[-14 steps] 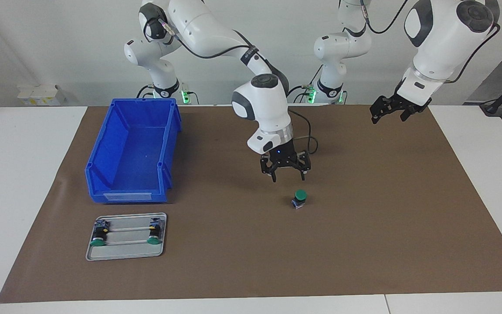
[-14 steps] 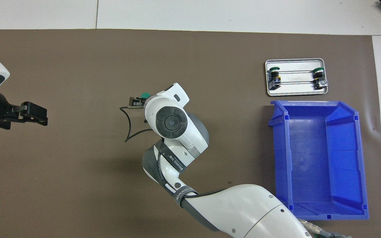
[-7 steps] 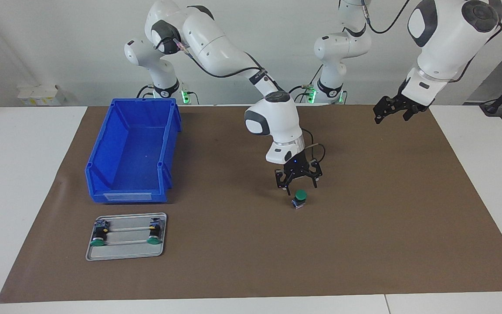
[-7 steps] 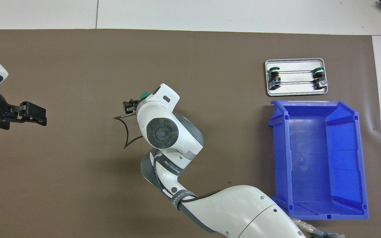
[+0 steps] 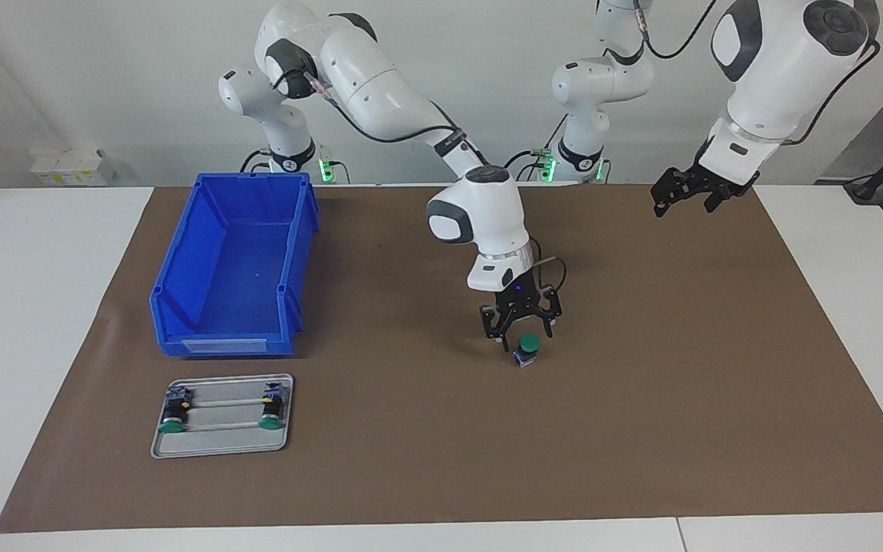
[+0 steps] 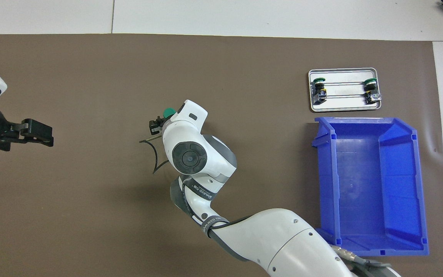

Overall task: Place and press button with both arms
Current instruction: 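Reach the right gripper down to the green button and grasp it, then lift the button with the right gripper and carry it over the bin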

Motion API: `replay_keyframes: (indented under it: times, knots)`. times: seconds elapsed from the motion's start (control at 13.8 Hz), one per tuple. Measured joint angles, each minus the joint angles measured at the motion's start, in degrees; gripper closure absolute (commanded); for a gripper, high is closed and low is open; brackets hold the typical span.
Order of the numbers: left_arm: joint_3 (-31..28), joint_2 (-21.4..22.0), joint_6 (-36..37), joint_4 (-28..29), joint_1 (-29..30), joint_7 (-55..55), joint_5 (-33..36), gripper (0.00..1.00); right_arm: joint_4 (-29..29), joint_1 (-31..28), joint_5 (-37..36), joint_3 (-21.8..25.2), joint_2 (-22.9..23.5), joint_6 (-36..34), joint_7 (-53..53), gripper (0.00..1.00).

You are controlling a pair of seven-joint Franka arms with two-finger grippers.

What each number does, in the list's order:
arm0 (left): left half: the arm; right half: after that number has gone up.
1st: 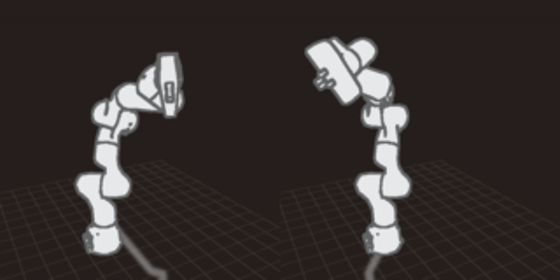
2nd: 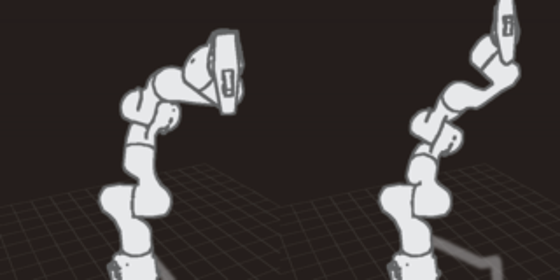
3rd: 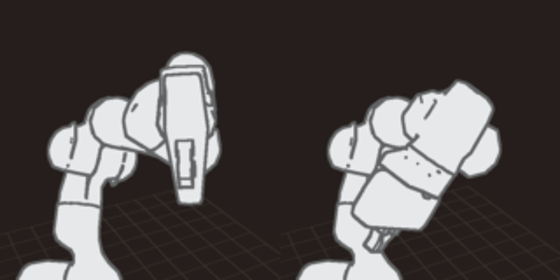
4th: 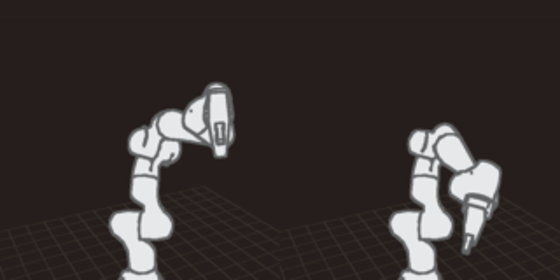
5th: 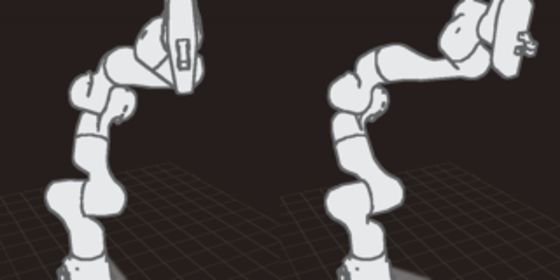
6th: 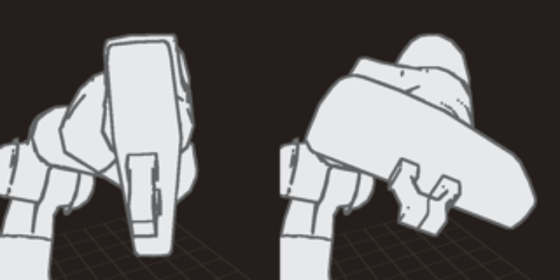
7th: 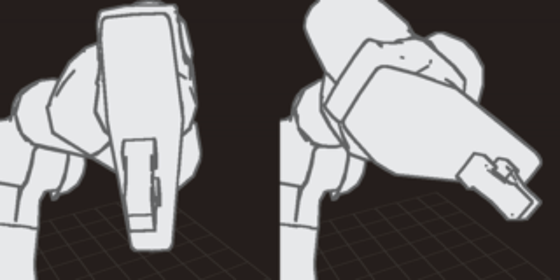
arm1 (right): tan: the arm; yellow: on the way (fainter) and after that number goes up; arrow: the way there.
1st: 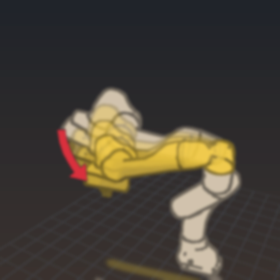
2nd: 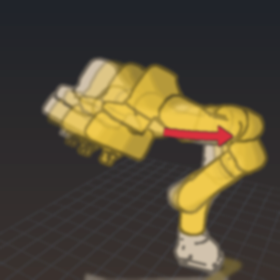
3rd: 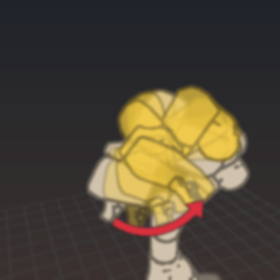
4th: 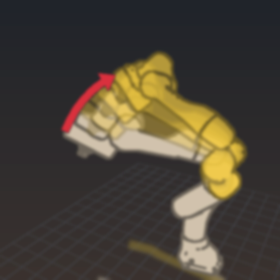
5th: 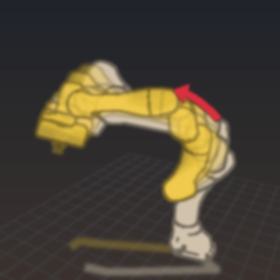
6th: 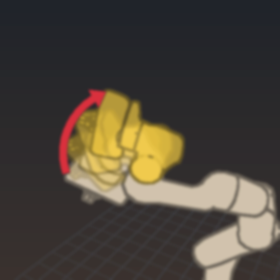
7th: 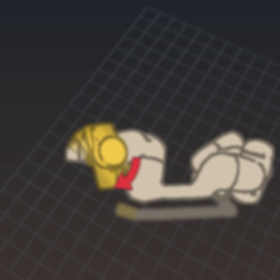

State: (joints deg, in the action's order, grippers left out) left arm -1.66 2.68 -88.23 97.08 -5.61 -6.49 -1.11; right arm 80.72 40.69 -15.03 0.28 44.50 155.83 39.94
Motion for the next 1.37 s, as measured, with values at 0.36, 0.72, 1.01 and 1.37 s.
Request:
replay_keyframes:
  times: [0.36,0.72,1.01,1.37]
  knots:
    - [-0.41,0.24,-0.11,0.01,1.62,2.08,0.00,0.02,-1.38,-0.28,-0.02,0.03,0.16,-0.13,-0.10,1.00]
    - [-0.49,0.24,-3.97,0.01,1.87,2.47,0.00,0.01,-3.59,-1.05,-0.01,1.46,-0.25,-0.17,-0.10,1.00]
    - [-0.45,0.24,-9.51,-0.47,1.87,2.47,0.00,0.01,-3.15,-7.92,-0.02,3.34,-6.94,-6.60,-2.94,1.00]
    - [-0.46,0.05,-12.10,-0.50,1.89,2.65,0.00,0.03,10.01,-19.87,0.00,3.39,-23.19,-14.01,-12.66,1.00]
